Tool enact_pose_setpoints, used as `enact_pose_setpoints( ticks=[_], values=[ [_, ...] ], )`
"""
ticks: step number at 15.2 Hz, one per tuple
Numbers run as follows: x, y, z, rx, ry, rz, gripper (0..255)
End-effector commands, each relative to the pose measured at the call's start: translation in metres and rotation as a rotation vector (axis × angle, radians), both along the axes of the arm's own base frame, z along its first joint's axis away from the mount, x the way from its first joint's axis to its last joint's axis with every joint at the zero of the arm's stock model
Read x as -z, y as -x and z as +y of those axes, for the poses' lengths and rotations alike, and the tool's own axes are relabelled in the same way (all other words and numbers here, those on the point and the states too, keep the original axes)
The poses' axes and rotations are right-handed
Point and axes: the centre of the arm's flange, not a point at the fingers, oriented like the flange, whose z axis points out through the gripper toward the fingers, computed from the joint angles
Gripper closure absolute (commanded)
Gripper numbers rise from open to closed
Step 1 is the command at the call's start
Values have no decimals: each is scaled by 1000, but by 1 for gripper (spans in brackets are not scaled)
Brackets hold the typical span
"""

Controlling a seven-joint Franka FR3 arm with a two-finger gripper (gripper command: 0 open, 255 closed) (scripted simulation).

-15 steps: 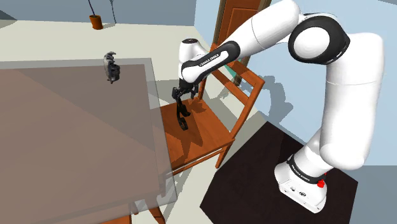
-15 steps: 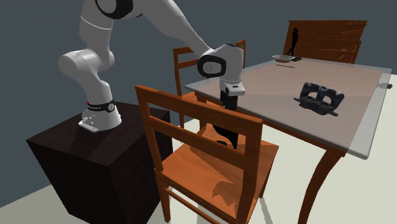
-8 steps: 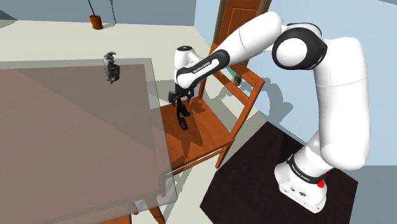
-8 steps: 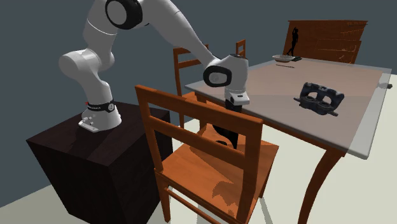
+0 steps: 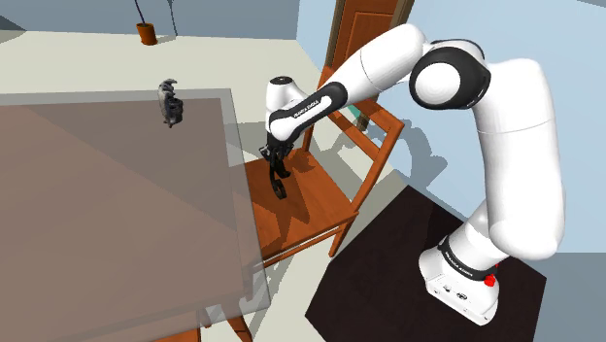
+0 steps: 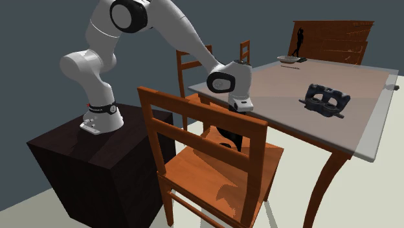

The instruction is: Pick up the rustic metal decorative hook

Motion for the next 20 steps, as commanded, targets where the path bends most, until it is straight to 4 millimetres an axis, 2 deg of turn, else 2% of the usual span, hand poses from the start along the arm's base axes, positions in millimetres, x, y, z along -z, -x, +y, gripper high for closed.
enact_pose_setpoints(
  ticks=[1, 6, 20],
  values=[
    [0, 0, 0, 0, 0, 0, 255],
    [1, 0, 0, 0, 0, 0, 255],
    [-73, 0, 0, 0, 0, 0, 255]
  ],
)
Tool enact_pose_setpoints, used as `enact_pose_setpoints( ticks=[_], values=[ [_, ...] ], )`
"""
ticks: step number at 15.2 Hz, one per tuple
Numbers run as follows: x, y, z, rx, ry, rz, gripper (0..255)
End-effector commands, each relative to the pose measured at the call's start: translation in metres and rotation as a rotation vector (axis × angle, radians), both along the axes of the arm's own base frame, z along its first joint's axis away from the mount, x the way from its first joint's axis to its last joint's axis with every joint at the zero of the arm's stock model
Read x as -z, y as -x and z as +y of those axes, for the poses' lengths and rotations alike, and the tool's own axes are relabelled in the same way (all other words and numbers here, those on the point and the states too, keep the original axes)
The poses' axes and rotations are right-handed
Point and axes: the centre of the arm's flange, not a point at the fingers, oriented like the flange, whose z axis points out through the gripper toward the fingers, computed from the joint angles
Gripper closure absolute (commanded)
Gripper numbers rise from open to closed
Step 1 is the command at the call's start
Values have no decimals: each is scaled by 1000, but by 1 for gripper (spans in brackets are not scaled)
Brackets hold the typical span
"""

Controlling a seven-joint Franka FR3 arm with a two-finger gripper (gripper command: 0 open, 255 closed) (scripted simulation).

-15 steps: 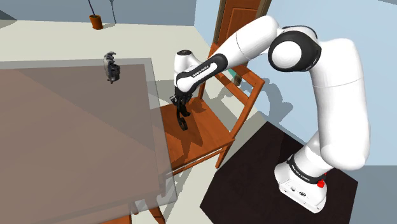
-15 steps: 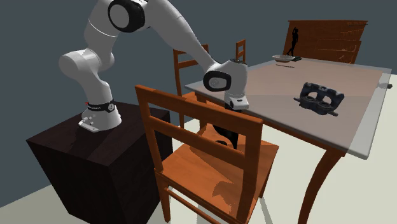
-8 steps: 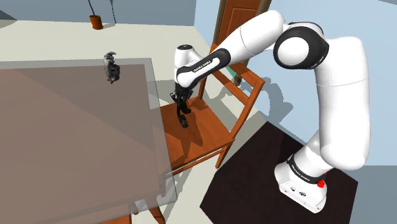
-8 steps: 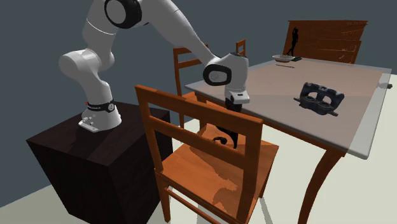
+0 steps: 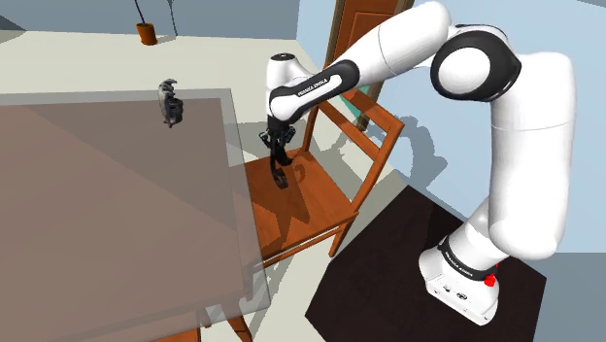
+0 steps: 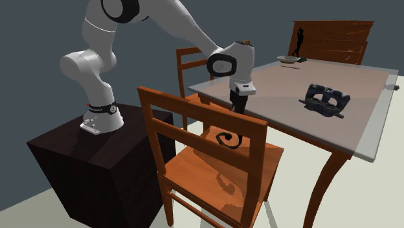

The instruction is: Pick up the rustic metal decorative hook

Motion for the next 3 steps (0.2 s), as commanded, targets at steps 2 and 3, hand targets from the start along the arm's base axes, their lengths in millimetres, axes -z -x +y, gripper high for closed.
enact_pose_setpoints(
  ticks=[2, 3],
  values=[
    [-12, 0, 0, 0, 0, 0, 255],
    [-12, 0, 0, 0, 0, 0, 255]
  ],
)
